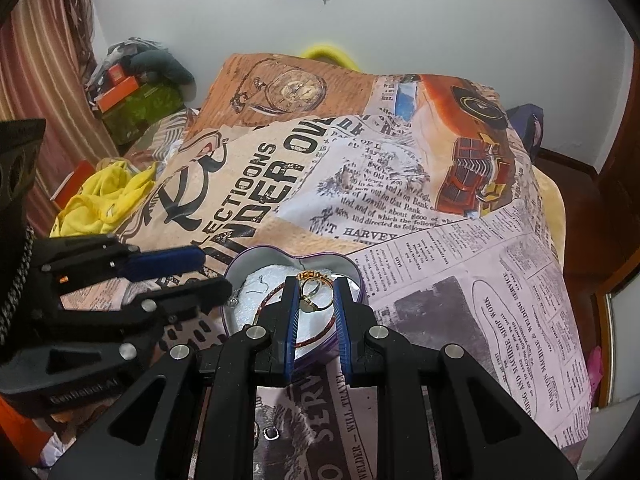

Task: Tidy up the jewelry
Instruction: 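Open both tools to drop the rings into the tin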

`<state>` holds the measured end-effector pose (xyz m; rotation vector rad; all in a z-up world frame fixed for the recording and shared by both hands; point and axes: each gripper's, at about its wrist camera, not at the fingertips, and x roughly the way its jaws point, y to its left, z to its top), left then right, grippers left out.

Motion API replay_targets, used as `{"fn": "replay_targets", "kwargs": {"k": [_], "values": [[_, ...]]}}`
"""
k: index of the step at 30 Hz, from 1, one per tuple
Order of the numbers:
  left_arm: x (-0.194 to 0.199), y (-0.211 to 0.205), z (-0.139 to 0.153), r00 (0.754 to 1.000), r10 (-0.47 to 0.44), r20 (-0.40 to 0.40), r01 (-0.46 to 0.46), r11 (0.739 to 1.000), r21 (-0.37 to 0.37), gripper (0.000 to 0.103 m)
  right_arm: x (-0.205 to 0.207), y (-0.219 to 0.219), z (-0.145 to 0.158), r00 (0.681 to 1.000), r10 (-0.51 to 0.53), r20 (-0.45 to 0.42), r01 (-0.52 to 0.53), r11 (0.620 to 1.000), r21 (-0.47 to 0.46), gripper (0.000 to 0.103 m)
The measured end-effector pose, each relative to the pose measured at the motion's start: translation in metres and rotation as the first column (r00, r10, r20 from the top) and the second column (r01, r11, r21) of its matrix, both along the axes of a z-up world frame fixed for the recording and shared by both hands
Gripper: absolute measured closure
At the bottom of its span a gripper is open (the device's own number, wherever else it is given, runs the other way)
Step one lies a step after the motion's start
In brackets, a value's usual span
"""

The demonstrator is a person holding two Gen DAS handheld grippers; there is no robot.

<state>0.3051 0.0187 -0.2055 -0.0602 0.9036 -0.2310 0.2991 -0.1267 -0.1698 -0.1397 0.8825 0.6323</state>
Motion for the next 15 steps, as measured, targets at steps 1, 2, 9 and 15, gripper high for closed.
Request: {"fn": "replay_targets", "kwargs": {"k": [1,2,9,15], "values": [[0.000,0.000,0.000,1.000,0.001,0.000,-0.001,1.000,0.000,0.073,-0.001,0.001,-0.001,1.000,0.007,-0.003,-0.007,1.000,-0.005,0.088],[-0.001,0.001,0.001,1.000,0.002,0.000,-0.002,1.000,0.000,0.073,-0.002,0.003,-0.001,1.000,0.013,-0.008,-0.013,1.000,-0.008,0.088],[-0.005,0.000,0.006,1.000,0.004,0.005,-0.004,1.000,0.009,0.073,-0.008,0.012,-0.001,0.999,0.044,-0.017,-0.044,0.998,-0.039,0.083],[-0.013,0.001,0.017,1.000,0.006,0.021,-0.006,1.000,0.016,0.073,-0.014,0.008,0.009,1.000,0.030,0.003,-0.030,0.999,-0.034,0.076]]}}
